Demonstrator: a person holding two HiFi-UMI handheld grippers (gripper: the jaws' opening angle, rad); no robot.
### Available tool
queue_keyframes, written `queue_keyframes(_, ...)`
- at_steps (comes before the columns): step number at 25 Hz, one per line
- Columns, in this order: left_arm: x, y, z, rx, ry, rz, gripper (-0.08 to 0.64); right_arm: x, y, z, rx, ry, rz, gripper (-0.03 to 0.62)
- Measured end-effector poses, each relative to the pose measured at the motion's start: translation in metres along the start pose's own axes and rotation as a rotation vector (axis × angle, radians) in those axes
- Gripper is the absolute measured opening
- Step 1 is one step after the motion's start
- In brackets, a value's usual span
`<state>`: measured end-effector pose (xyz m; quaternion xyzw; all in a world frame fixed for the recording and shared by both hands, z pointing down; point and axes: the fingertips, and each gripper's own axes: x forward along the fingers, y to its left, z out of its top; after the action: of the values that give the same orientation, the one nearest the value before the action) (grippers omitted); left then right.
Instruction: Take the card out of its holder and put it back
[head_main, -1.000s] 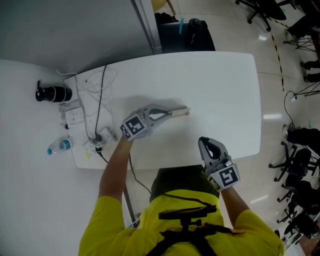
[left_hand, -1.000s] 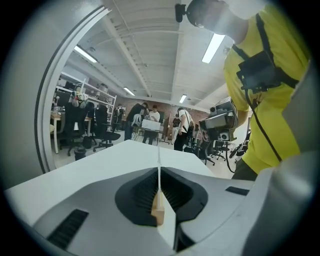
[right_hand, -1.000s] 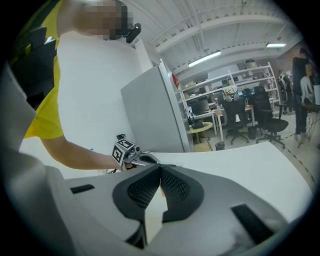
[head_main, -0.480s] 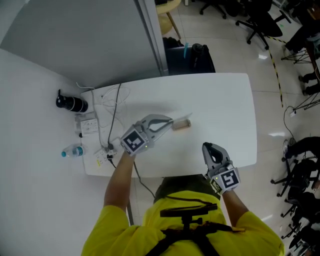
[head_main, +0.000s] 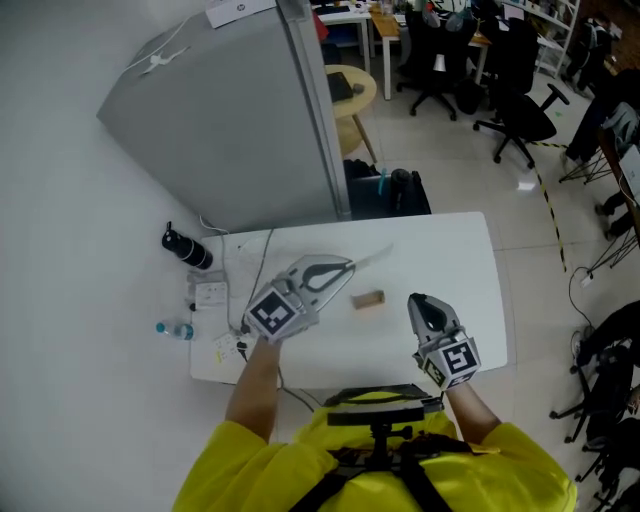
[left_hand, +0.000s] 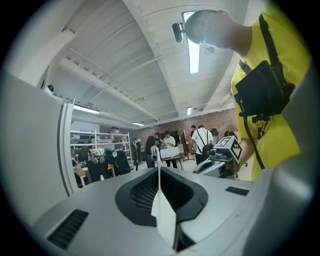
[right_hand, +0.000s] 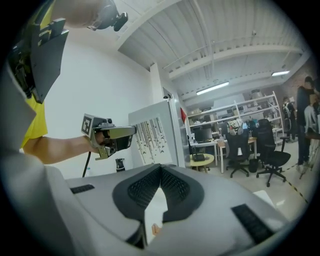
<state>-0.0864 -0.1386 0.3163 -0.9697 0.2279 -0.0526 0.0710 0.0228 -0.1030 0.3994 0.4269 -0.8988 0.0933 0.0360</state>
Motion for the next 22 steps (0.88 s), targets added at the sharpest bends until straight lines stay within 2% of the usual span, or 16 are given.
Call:
queue_keyframes(7,0.006,-0.009,0.015,0.043,0.007,0.032,0.017,-0.007,-0.005,0.012,-0.017,-0.015,0.011,0.006)
queue_keyframes(11,0.006,-0.007,0.009,0.035,0.022,0.048,0.017,-0.003,-0.005,0.010,-0.016,-0.010,0.019,0.006)
queue_keyframes(16,0.005,-0.007,0.012,0.013,-0.009,0.052,0.017,0.003,-0.002,0.009,-0.012,-0.015,0.035,0.006)
queue_keyframes(22,0.004,-0.007,0.013,0.017,-0.006,0.061,0.017,0.005,0.001,0.009,-0.009,-0.016,0.044,0.006)
